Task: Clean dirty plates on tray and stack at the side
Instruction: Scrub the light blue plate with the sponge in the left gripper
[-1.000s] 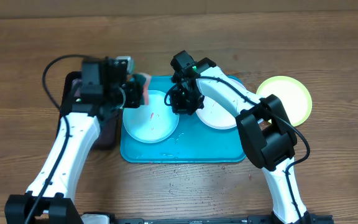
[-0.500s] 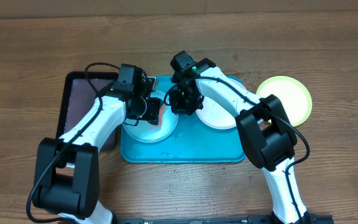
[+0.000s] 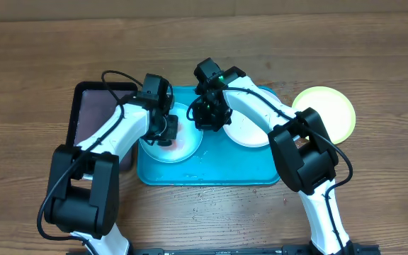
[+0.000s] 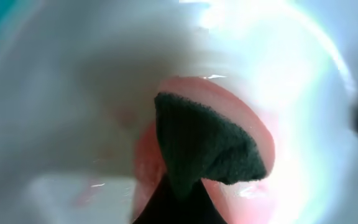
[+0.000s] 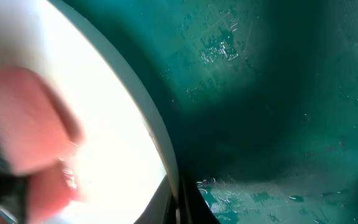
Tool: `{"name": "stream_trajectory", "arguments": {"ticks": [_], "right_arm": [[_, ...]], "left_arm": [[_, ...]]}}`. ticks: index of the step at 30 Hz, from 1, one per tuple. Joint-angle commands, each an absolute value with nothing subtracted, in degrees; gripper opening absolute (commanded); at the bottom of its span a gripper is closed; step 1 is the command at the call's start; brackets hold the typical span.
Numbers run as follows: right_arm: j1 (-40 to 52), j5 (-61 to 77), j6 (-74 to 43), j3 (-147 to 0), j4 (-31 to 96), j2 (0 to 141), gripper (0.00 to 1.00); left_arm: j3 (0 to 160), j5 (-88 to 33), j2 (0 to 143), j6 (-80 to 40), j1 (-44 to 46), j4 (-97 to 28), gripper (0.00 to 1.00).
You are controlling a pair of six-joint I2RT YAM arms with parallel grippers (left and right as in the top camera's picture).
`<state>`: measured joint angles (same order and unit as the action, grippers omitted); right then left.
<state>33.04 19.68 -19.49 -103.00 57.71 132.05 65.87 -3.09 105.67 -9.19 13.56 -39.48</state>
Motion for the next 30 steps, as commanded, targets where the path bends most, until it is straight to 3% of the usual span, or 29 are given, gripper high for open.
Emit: {"name": "stream_trajectory", "arguments": {"ticks": [1, 12, 19, 25, 30], "right_arm": [[33.3, 19.6, -19.8, -102.2, 57.6, 131.0, 0.04], [33.3, 19.6, -19.8, -102.2, 57.7, 131.0, 0.04], [33.3, 19.6, -19.8, -102.2, 57.7, 131.0, 0.04], [33.3, 19.6, -19.8, -102.2, 57.8, 131.0, 0.04], [33.3, 19.6, -19.8, -102.2, 58.2, 131.0, 0.04]], "left_arm": [[69.4, 5.2, 105.1, -11.0, 12.0, -41.1, 0.04], [69.6, -13.2, 104.7, -5.0, 16.9, -42.6, 0.04], [64.6, -11.8, 104.7, -5.3, 19.1, -38.2, 0.04], [63.6, 1.7, 104.7, -8.9, 18.6, -37.2, 0.04], [64.7, 5.9, 104.2, -12.2, 15.9, -37.5, 0.04]]}}
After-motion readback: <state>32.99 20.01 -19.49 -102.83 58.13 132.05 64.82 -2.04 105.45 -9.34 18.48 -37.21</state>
